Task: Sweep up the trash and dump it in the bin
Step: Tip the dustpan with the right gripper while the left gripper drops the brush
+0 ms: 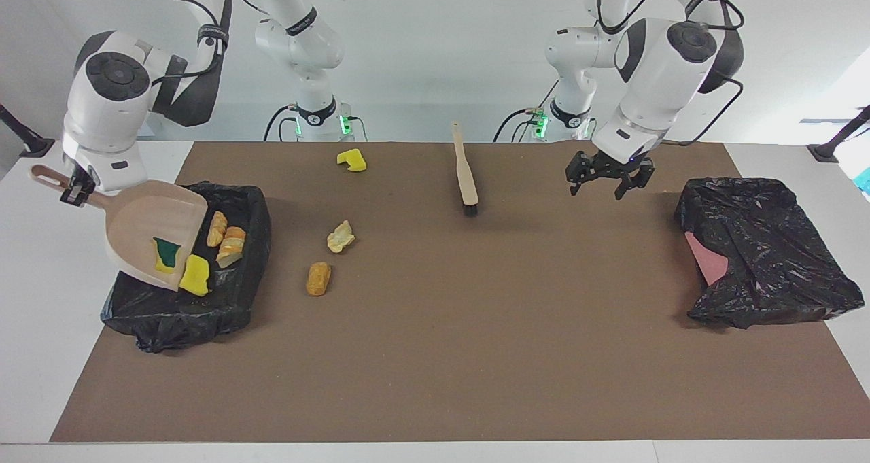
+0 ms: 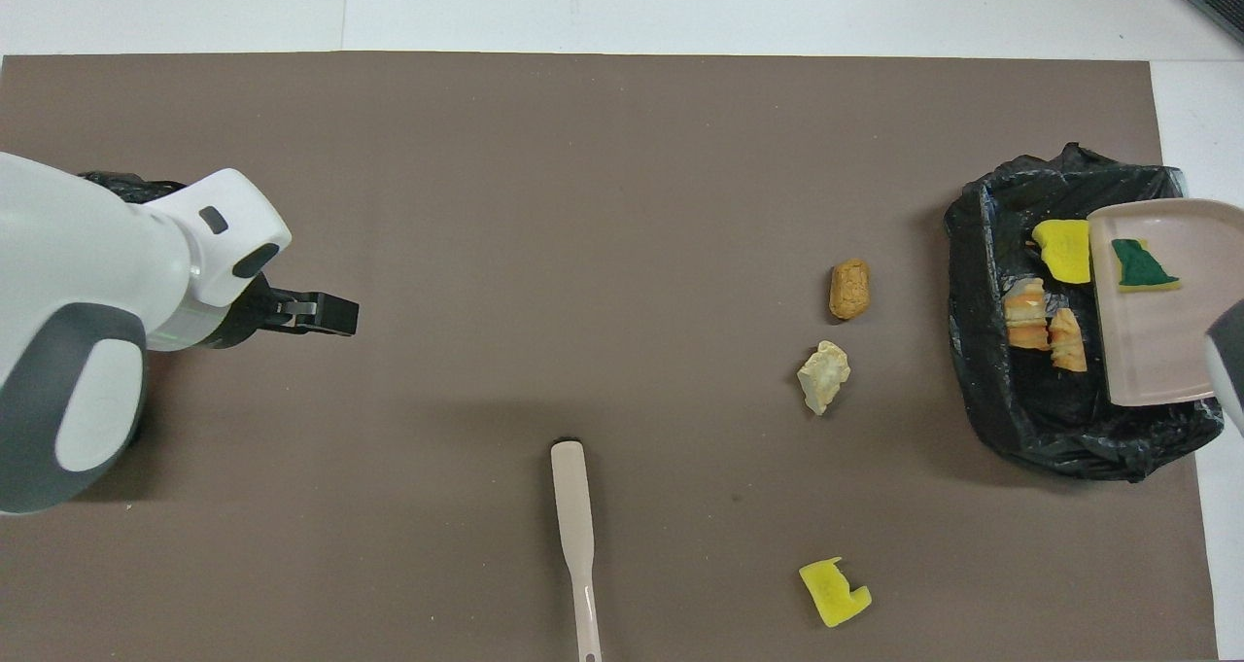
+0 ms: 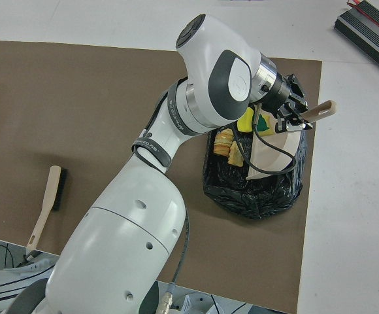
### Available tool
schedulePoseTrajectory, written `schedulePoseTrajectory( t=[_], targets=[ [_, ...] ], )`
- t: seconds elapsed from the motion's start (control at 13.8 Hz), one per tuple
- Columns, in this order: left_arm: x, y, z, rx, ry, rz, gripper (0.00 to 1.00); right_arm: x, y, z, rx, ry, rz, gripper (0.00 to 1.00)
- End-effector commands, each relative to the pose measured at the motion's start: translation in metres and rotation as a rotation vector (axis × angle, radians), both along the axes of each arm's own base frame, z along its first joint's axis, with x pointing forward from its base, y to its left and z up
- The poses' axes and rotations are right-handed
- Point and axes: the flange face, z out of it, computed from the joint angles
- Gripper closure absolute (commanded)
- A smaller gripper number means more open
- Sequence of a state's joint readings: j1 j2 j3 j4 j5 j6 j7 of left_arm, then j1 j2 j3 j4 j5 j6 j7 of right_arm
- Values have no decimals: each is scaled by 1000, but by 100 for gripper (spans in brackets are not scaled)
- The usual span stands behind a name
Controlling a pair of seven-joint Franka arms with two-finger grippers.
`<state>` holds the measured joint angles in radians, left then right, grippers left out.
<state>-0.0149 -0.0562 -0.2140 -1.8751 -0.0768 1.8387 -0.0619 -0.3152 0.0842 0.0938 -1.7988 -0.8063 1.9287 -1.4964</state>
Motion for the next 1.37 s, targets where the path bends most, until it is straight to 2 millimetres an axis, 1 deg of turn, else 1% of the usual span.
schedulePoseTrajectory(
  t=[0.0,0.07,0.14,0.22,0.36,0.51,0.58,0.65,0.72,0.79,0.87,0.94,1.01,1.08,1.23,1.3],
  targets=[
    [13,30,24,25,5,-51,0,-8,3,14,-78,-19,-32,100],
    [14,41,31,25,-7,-66,0,-10,1,22,-125,-13,-26,100],
    [14,52,39,26,-8,-65,0,-10,4,29,-161,-9,-8,100],
    [15,57,52,26,-4,-59,0,-11,9,37,-185,-9,8,100],
    [14,63,69,70,0,-61,0,-11,27,46,-249,21,32,100],
    [14,63,73,65,-10,-56,0,-11,48,48,-280,36,28,100],
    [14,64,75,66,-13,-54,0,-13,54,50,-301,31,9,100],
    [17,64,86,63,-32,-54,0,-12,61,53,-319,20,7,100],
    [19,68,90,61,-21,-48,0,-10,68,58,-326,9,16,100],
    [21,70,90,63,6,-48,0,-5,79,69,-324,-16,29,100],
    [23,70,98,61,5,-49,0,1,93,73,-321,-31,51,100],
    [23,71,100,62,2,-49,0,3,100,75,-304,-44,55,100],
    [22,66,102,64,-6,-58,0,9,111,72,-277,-64,55,100],
    [22,80,106,64,-18,-35,0,11,120,71,-218,-99,24,100],
    [21,86,106,61,-22,-63,0,13,123,64,-153,-131,-67,100],
    [21,88,106,61,-19,-79,0,19,141,69,-113,-185,-99,100]
  ],
)
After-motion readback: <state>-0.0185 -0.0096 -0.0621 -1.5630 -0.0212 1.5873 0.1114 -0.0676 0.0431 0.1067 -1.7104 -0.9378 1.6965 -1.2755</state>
